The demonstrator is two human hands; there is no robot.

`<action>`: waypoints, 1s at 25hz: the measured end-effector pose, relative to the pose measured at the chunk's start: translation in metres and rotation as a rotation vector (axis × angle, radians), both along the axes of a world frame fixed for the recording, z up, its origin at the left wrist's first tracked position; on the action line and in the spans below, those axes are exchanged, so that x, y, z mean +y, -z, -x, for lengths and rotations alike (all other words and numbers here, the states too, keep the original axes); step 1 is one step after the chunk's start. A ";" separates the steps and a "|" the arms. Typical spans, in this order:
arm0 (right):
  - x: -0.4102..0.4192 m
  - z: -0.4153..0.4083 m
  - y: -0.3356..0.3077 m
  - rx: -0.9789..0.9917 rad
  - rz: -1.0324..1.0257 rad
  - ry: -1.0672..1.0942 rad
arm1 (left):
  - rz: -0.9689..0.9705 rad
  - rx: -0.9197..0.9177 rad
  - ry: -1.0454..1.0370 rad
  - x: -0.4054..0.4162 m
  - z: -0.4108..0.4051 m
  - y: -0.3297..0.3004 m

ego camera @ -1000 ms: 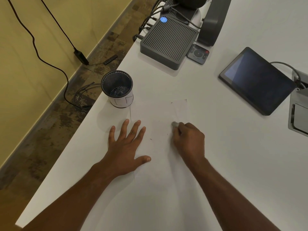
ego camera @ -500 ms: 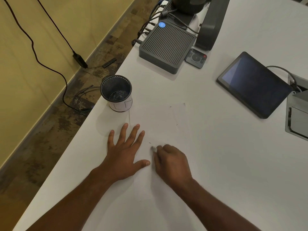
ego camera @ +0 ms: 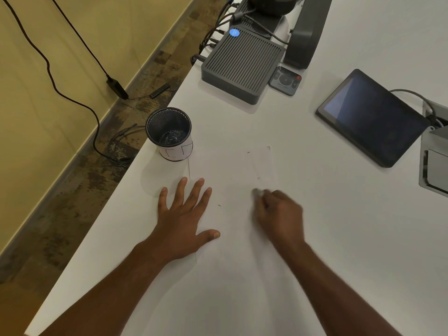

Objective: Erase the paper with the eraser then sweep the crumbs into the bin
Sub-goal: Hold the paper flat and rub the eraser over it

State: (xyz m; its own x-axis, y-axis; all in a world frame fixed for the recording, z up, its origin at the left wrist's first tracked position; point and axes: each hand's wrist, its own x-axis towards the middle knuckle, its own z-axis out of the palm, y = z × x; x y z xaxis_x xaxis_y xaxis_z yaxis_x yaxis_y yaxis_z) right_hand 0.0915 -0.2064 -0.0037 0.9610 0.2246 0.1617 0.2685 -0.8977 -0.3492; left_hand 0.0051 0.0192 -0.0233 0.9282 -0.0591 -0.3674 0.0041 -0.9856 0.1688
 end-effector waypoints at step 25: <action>0.055 -0.009 -0.001 0.105 0.035 -0.344 | 0.036 -0.016 -0.019 -0.001 0.002 0.002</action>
State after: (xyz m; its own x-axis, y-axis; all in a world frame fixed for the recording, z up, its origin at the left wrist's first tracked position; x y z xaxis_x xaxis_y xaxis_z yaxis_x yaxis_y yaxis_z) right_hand 0.1009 -0.1511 -0.0025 0.8390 0.5415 0.0530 0.5216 -0.7727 -0.3619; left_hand 0.0034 0.0185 -0.0253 0.9348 -0.0542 -0.3509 0.0198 -0.9788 0.2040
